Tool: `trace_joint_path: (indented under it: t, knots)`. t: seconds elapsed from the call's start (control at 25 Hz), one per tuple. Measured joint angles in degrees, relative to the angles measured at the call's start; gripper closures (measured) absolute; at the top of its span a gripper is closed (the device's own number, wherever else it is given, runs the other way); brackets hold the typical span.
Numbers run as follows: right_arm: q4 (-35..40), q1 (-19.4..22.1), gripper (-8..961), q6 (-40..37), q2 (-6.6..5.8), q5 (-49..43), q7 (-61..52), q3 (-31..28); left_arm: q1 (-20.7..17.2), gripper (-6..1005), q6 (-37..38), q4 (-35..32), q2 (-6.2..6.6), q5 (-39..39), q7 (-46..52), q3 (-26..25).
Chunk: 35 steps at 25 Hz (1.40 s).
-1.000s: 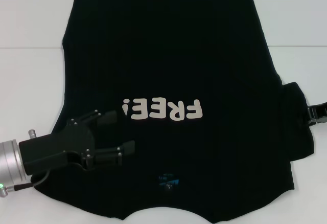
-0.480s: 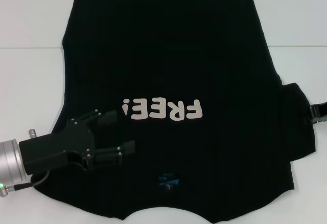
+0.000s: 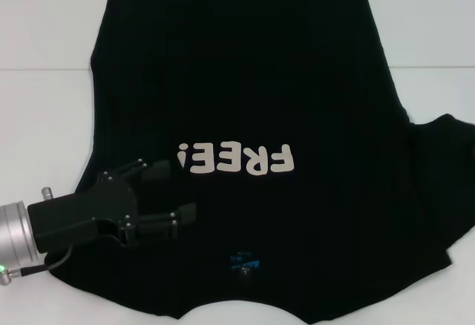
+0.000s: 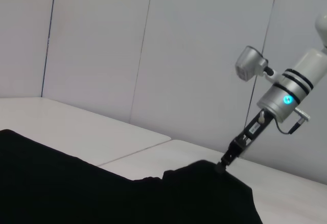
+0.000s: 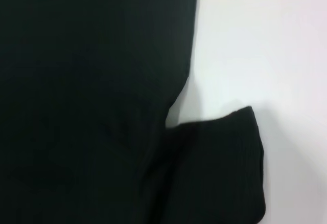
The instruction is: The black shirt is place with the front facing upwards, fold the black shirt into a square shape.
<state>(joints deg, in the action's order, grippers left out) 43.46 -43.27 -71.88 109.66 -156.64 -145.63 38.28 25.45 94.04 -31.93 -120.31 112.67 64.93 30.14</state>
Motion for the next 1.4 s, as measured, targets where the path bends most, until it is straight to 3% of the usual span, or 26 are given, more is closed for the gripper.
trace_joint_path:
  t: [0.24, 0.44, 0.88, 1.12, 1.36, 1.4]
  knots:
    - [1.6, 0.1, 913, -1.3, -0.26, 2.3, 2.5, -2.5, 0.0, 49, 0.0, -0.1, 0.03, 0.0, 0.0, -0.1]
    - [1.8, -1.6, 909, -2.1, 0.28, 2.9, 3.9, -1.8, 0.0, 50, -0.1, -0.1, 0.07, 0.0, 0.0, -0.1]
    - [1.1, -7.5, 900, -3.5, 3.60, 3.0, 4.7, 5.7, 0.2, 50, -0.3, -0.1, 0.08, -0.2, 0.0, -0.1]
    - [1.1, -9.3, 895, -2.8, 5.82, 4.5, 4.4, 6.0, 0.3, 50, -0.2, -0.1, 0.08, -0.2, 0.0, -0.3]
    - [-2.6, -9.8, 890, -1.3, 5.62, 11.4, 4.4, 6.0, 0.3, 50, -0.1, -0.1, 0.08, -0.2, 0.0, -0.3]
    - [-3.4, -9.7, 853, -0.9, 5.57, 12.9, 5.2, 6.0, 0.4, 51, -0.1, -0.1, 0.08, -0.2, 0.0, -0.3]
